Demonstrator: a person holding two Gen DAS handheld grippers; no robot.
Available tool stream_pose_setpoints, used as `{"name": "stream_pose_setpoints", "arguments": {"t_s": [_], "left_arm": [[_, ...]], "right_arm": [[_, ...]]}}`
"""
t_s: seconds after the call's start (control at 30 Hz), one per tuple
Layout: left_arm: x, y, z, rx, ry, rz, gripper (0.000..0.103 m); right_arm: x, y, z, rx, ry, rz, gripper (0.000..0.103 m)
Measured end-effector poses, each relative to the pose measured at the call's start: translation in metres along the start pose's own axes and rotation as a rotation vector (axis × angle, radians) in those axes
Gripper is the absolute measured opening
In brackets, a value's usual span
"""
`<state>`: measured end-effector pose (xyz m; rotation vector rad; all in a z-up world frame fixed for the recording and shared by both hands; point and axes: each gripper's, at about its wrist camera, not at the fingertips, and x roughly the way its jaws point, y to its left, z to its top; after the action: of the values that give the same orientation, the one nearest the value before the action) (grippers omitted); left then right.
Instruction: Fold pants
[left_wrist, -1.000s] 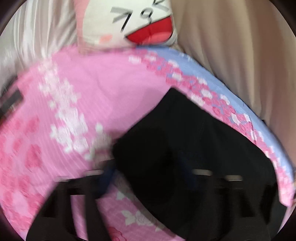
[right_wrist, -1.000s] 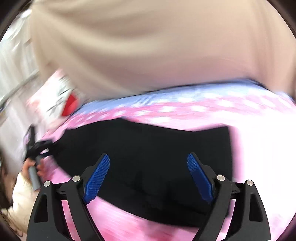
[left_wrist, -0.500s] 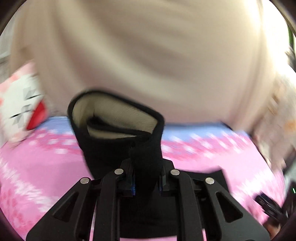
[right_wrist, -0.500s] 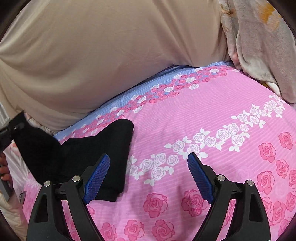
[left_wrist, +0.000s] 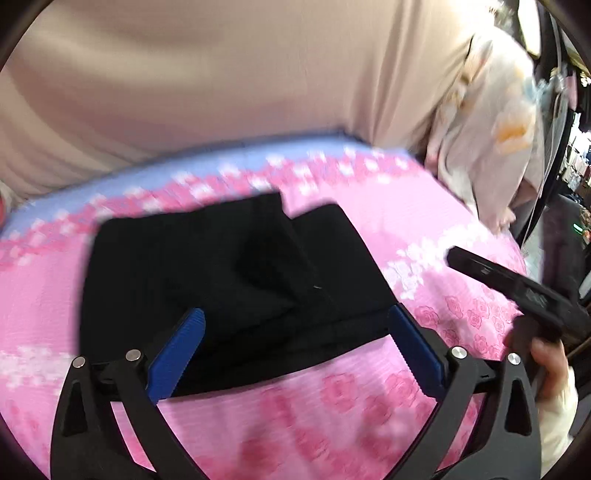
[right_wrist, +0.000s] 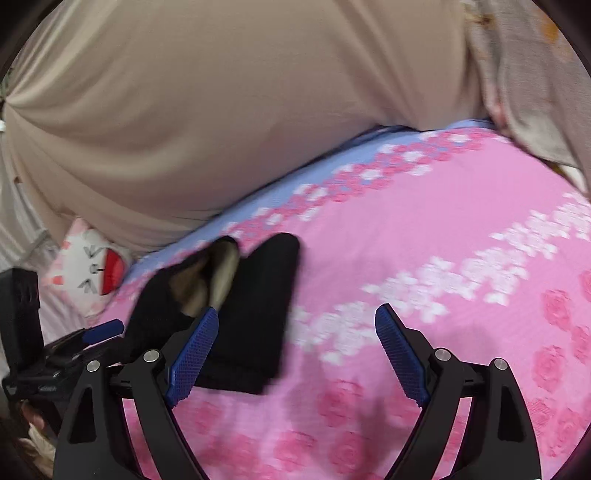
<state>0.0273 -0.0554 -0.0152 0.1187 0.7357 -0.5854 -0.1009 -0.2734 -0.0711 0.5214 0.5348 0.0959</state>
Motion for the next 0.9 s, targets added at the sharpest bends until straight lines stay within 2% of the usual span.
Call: {"name": "stream_pose_setpoints", "arguments": {"t_s": [0.07,0.17,0.27,0.33,0.4,0.43,0.47,0.5,0.57,0.7,0.77,0.83,0.9], "left_arm": [[-0.026,0.02,-0.002,-0.022,-0.054,0.087,0.098],[-0.041,0.065,-0.007,-0.106,-0.066,0.245,0.097],[-0.047,0.104,-0.018,-0.192,-0.047,0.379,0.097],[-0.052,0.126,-0.031,-0.233,-0.048,0.42,0.097],[-0.057,0.143,-0.042,-0.258,-0.049,0.453,0.097],[-0.058,0.15,-0.047,-0.264,-0.044,0.465,0.097],[-0.054,0.156,-0.047,-0.27,-0.036,0.47,0.097],[-0.05,0.157,-0.047,-0.274,-0.031,0.469,0.097],[-0.047,0.166,-0.051,-0.295,-0.017,0.457,0.097],[-0.05,0.174,-0.05,-0.306,-0.02,0.432,0.097],[-0.052,0.168,-0.051,-0.296,-0.034,0.43,0.097],[-0.047,0.163,-0.05,-0.289,-0.034,0.422,0.097],[-0.038,0.161,-0.049,-0.297,-0.018,0.399,0.097]], "right_arm": [[0.021,0.017,0.006,-0.013,0.046,0.085,0.085],[0.075,0.045,0.012,-0.043,0.175,0.183,0.085],[0.111,0.06,0.011,-0.02,0.246,0.19,0.085],[0.128,0.072,0.009,-0.029,0.26,0.21,0.085],[0.142,0.08,0.005,-0.051,0.282,0.19,0.085],[0.151,0.083,0.002,-0.066,0.294,0.172,0.085],[0.155,0.086,0.0,-0.082,0.298,0.173,0.067],[0.164,0.088,-0.003,-0.092,0.329,0.163,0.028],[0.163,0.085,-0.004,-0.049,0.345,0.223,0.028],[0.102,0.1,0.026,-0.137,0.178,0.213,0.027],[0.08,0.094,0.033,-0.176,0.127,0.143,0.028],[0.085,0.076,0.027,-0.187,0.151,0.033,0.029],[0.114,0.046,0.006,-0.139,0.259,-0.04,0.034]]}}
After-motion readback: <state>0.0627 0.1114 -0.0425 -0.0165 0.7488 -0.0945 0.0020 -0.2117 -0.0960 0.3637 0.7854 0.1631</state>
